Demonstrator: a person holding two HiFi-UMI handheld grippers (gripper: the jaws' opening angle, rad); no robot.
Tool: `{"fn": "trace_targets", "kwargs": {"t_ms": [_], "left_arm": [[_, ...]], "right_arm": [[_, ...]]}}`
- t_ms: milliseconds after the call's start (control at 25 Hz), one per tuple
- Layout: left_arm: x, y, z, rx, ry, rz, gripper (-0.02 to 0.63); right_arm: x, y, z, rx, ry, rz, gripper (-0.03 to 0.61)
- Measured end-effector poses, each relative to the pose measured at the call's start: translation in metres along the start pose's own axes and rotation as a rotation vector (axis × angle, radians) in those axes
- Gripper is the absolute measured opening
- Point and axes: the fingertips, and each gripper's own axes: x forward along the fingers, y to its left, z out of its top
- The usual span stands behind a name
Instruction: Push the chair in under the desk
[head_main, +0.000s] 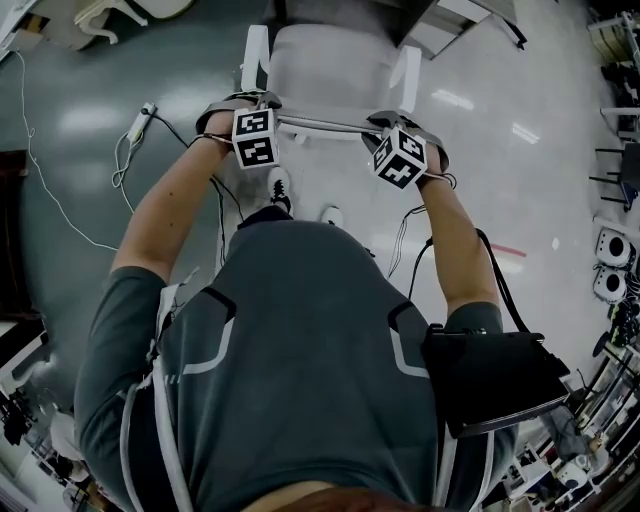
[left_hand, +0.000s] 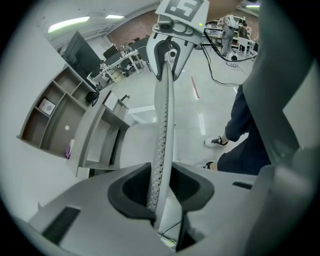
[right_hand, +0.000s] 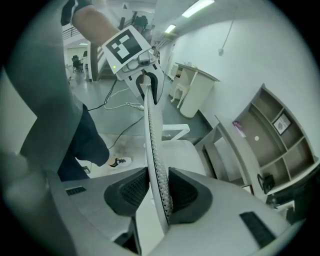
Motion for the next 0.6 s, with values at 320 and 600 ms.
{"fn": "trace_targets", "kwargs": {"t_ms": [320,600], "left_arm": [[0.008,0.023,-0.009,0.008,0.000,-0.016,0.109],[0.017,0.050,-0.009,0.025,-0.016,-0.025,0.110]], "right_arm": [[0.010,-0.017,0.008,0.033,0.012,-0.005,0.129],[0.017,-0.041,0.011,0.069,0.029,-0.012,0.132]]}}
